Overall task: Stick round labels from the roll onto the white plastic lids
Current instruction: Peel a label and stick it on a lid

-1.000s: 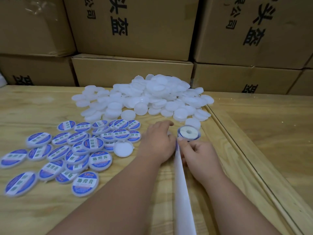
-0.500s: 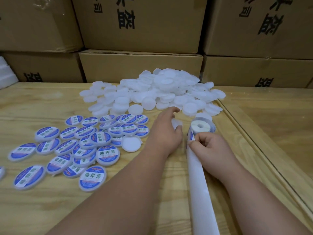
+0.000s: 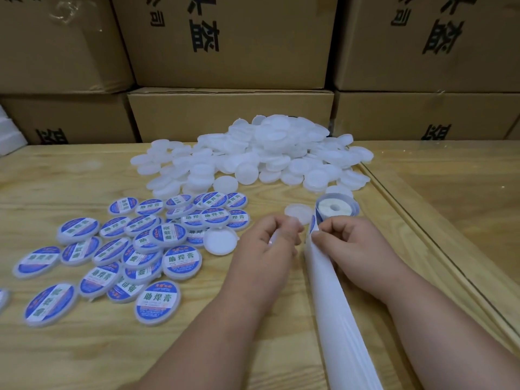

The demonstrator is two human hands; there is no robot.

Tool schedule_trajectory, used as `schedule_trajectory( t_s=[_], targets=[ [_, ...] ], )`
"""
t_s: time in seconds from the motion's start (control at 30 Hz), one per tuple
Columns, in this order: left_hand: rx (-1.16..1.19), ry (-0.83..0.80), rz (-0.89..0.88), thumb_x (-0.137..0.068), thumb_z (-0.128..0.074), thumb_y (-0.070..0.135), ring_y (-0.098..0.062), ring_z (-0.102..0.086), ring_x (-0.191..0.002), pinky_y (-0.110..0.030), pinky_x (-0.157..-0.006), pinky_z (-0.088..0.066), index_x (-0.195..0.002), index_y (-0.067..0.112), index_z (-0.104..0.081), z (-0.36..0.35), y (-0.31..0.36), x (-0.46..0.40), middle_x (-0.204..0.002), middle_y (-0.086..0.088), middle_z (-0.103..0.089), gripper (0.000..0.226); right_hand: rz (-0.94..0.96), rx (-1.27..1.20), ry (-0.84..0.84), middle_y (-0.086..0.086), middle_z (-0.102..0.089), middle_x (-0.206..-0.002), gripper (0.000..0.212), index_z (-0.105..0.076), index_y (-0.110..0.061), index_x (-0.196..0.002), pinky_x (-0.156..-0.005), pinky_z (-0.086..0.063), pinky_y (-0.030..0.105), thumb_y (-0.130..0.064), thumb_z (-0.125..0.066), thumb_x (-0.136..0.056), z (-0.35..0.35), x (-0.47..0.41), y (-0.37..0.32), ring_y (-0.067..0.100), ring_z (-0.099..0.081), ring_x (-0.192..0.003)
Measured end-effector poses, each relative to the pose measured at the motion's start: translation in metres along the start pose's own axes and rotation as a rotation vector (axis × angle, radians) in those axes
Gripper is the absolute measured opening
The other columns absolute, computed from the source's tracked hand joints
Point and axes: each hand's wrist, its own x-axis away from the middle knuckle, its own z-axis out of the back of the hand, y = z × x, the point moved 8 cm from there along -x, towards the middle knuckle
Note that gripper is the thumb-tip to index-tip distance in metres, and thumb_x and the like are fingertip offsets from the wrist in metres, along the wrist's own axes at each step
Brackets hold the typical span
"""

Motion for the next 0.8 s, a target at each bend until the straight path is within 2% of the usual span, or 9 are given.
schedule_trajectory(
  t_s=[0.03, 0.07, 0.17, 0.37, 0.47, 0.57, 0.67, 0.8],
  targets=[
    [-0.044, -0.028, -0.013, -0.085, -0.063, 0.04, 0.002, -0.061, -0.071, -0.011, -0.063, -0.045, -0.089, 0.038, -0.068, -0.002, 0.001, -0.001, -0.082, 0.019, -0.068, 0.007, 0.009, -0.002, 0.014, -0.002, -0.052, -0.059, 0.023, -0.066, -0.013, -0.075, -0.056, -0.036, 0.031, -0.031, -0.066, -0.089, 0.0, -0.001, -0.001, 0.013, -0.043, -0.055],
    [-0.099, -0.062, -0.035, -0.084, -0.068, 0.036, 0.005, -0.059, -0.071, -0.009, -0.063, -0.045, -0.092, 0.042, -0.066, -0.005, 0.003, -0.005, -0.082, 0.021, -0.066, 0.01, 0.016, -0.009, 0.029, -0.003, -0.053, -0.059, 0.021, -0.067, -0.013, -0.075, -0.056, -0.037, 0.03, -0.027, -0.067, -0.091, 0.001, -0.002, -0.001, 0.012, -0.044, -0.055],
    [-0.272, -0.106, -0.13, -0.089, -0.069, 0.019, 0.002, -0.06, -0.084, -0.008, -0.067, -0.044, -0.098, 0.049, -0.061, -0.013, 0.008, -0.017, -0.091, 0.023, -0.064, 0.033, 0.021, -0.06, 0.049, -0.001, -0.057, -0.06, 0.016, -0.07, -0.014, -0.078, -0.055, -0.038, 0.029, -0.019, -0.068, -0.093, 0.002, -0.005, 0.0, 0.012, -0.047, -0.058],
    [-0.334, -0.105, -0.041, -0.091, -0.066, 0.027, 0.004, -0.06, -0.091, -0.007, -0.067, -0.042, -0.112, 0.049, -0.054, -0.014, -0.005, -0.029, -0.098, 0.031, -0.063, 0.033, 0.031, -0.087, 0.039, 0.002, -0.06, -0.064, 0.012, -0.07, -0.025, -0.082, -0.059, -0.041, 0.029, -0.017, -0.071, -0.092, 0.0, -0.006, 0.002, 0.015, -0.05, -0.061],
    [-0.292, -0.083, -0.012, -0.09, -0.068, 0.03, 0.007, -0.06, -0.092, -0.007, -0.065, -0.041, -0.109, 0.048, -0.056, -0.013, -0.006, -0.032, -0.094, 0.03, -0.065, 0.029, 0.025, -0.108, 0.006, 0.006, -0.056, -0.063, 0.004, -0.072, -0.028, -0.088, -0.057, -0.039, 0.028, -0.028, -0.069, -0.085, -0.002, -0.006, 0.002, 0.017, -0.046, -0.059],
    [-0.28, -0.073, 0.012, -0.089, -0.071, 0.033, 0.007, -0.06, -0.091, -0.012, -0.066, -0.043, -0.107, 0.049, -0.057, -0.012, -0.009, -0.033, -0.094, 0.03, -0.065, 0.027, 0.028, -0.096, -0.021, 0.0, -0.05, -0.059, 0.012, -0.072, -0.03, -0.091, -0.052, -0.039, 0.024, -0.026, -0.064, -0.083, -0.004, -0.007, 0.004, 0.014, -0.042, -0.055],
    [-0.271, -0.044, 0.016, -0.088, -0.072, 0.035, 0.006, -0.06, -0.086, -0.008, -0.061, -0.04, -0.104, 0.048, -0.057, -0.011, -0.01, -0.035, -0.094, 0.029, -0.064, 0.025, 0.043, -0.049, -0.044, -0.005, -0.046, -0.056, 0.026, -0.071, -0.034, -0.094, -0.049, -0.036, 0.022, -0.012, -0.058, -0.087, -0.007, -0.007, 0.002, 0.012, -0.04, -0.053],
    [-0.237, -0.014, 0.015, -0.088, -0.073, 0.033, 0.006, -0.06, -0.074, -0.005, -0.059, -0.04, -0.101, 0.043, -0.06, -0.008, -0.01, -0.037, -0.088, 0.028, -0.066, 0.022, 0.029, -0.035, -0.013, -0.002, -0.046, -0.058, 0.029, -0.072, -0.035, -0.095, -0.049, -0.036, 0.024, -0.017, -0.055, -0.08, -0.008, -0.007, 0.002, 0.014, -0.039, -0.052]
  ],
)
